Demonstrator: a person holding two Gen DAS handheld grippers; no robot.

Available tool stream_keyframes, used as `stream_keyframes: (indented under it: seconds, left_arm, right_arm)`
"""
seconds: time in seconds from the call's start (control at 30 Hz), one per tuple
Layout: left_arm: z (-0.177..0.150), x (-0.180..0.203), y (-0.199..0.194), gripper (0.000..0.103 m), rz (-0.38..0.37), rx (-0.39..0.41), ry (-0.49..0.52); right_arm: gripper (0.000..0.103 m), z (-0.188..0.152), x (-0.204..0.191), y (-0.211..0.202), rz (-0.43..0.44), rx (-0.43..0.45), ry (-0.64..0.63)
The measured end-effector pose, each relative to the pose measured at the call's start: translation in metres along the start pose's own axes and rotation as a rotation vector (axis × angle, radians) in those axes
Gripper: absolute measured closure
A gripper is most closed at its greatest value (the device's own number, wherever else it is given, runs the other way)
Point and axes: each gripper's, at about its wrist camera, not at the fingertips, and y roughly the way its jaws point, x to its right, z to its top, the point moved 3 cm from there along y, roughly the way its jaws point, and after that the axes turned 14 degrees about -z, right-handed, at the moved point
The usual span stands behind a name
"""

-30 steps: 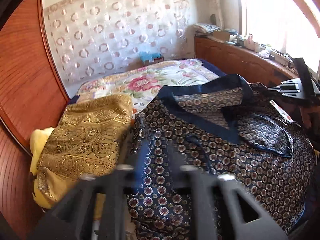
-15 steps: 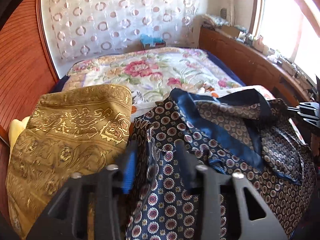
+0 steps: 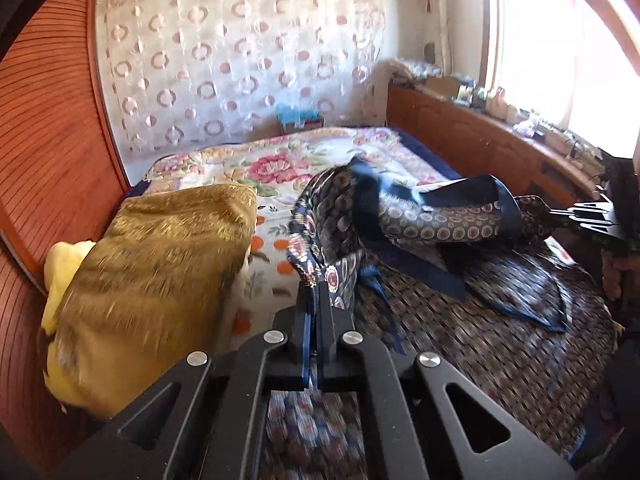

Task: Fold small clothes
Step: 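Lift the shirt with both tools and fold it over onto itself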

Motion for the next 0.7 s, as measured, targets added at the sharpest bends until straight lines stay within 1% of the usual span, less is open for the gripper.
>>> stream_keyframes:
  seconds: [0.03, 0.17, 0.23, 0.3, 0.4, 0.5, 0.7]
  left_arm:
    - [-0.012, 0.007, -0.013, 0.1, -0.003, 0.015, -0.002]
    - [-0.055, 0.023, -0.037, 0.1, -0.013, 0.032, -0.006]
    - [-0.071, 0.024, -0.039, 0.1, -0.017, 0.028, -0.019]
    - [-0.085, 0.023, -0.036, 0.1, -0.004, 0.0, -0.034]
    - [-0.102, 0.021, -0.036, 0.1, -0.003, -0.015, -0.05]
    - [-0.112, 0.018, -0.043, 0.1, 0.01, -0.004, -0.08]
    - [-0.119, 0.008, -0.074, 0.1, 0.03, 0.067, -0.14]
  right_arm:
    - [0.101, -0.008, 0.002, -0.011, 0.007, 0.008, 0.01]
    - [0.101, -0.046, 0.007, -0.041, 0.033, 0.016, 0.027]
    - [0.101, -0.071, 0.004, -0.05, 0.039, -0.009, 0.015]
    - [0.101, -0.093, 0.003, -0.055, 0.044, -0.038, 0.008]
    - [0.101, -0.117, 0.002, -0.064, 0.038, -0.054, 0.007]
    - [0.101, -0.13, 0.005, -0.075, 0.048, -0.046, 0.037]
    - [0.101, -0.14, 0.012, -0.095, 0.05, -0.031, 0.05]
